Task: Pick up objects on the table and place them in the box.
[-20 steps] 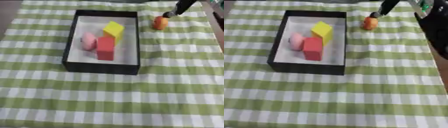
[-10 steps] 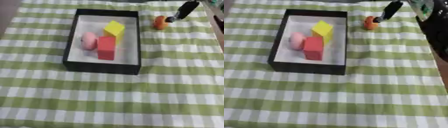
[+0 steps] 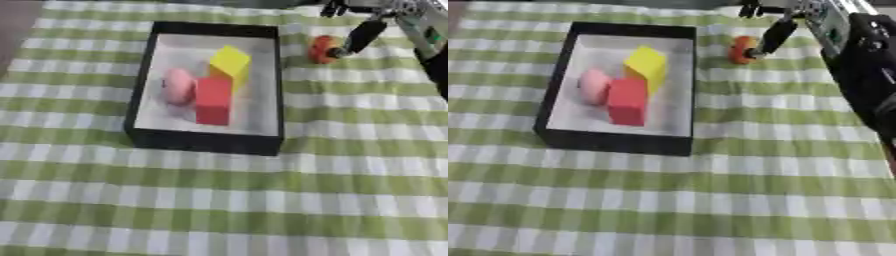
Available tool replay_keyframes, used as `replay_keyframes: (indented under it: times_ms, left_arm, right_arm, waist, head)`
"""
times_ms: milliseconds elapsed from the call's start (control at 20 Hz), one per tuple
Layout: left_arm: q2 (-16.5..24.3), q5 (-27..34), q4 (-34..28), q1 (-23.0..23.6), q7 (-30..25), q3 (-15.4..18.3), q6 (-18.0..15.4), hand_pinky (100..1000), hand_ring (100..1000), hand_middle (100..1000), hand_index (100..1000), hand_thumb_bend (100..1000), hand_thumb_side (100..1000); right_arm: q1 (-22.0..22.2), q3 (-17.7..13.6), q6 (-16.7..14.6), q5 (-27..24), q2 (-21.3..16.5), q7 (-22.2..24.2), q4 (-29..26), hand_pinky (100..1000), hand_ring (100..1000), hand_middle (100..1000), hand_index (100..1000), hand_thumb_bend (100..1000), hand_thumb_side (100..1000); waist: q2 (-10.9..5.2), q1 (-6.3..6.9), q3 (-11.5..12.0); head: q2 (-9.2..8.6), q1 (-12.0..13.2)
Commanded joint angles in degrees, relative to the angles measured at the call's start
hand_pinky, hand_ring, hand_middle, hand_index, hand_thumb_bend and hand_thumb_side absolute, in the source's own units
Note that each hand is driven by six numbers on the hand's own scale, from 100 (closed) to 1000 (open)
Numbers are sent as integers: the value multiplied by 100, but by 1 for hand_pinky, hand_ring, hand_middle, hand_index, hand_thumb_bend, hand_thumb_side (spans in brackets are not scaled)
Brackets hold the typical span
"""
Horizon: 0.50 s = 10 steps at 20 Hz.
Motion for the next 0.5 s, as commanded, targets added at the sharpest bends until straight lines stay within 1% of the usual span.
replay_keyframes:
  times_ms: [50, 200, 300, 450, 500]
  left_arm:
    - [157, -17, -136, -71, -24, 28, 1, 726, 710, 769, 848, 591, 418]
    - [150, -7, -139, -70, -21, 29, 7, 727, 709, 768, 848, 591, 419]
    - [144, -2, -137, -69, -22, 27, 9, 727, 709, 768, 848, 590, 420]
    - [134, 0, -136, -67, -23, 27, 6, 727, 709, 768, 848, 590, 420]
    - [130, 1, -136, -64, -22, 28, 4, 727, 709, 768, 848, 590, 421]
  right_arm:
    - [-63, -116, 8, 191, -74, -159, 115, 914, 883, 829, 897, 446, 246]
    - [-48, -166, 15, 331, -54, -245, 227, 911, 878, 822, 890, 437, 221]
    - [-45, -202, 43, 424, -51, -303, 283, 908, 871, 809, 879, 427, 187]
    - [-41, -254, 93, 530, -43, -371, 355, 896, 847, 764, 846, 415, 136]
    - [-40, -269, 102, 540, -37, -378, 376, 886, 829, 723, 812, 407, 100]
  waist:
    - [8, -26, 29]
    - [29, -11, 37]
    - [37, -4, 35]
    - [38, 1, 28]
    - [38, 1, 24]
  head:
    - [-136, -53]
    - [-115, -60]
    - [-123, -46]
    - [-139, -19]
    - [-152, -13]
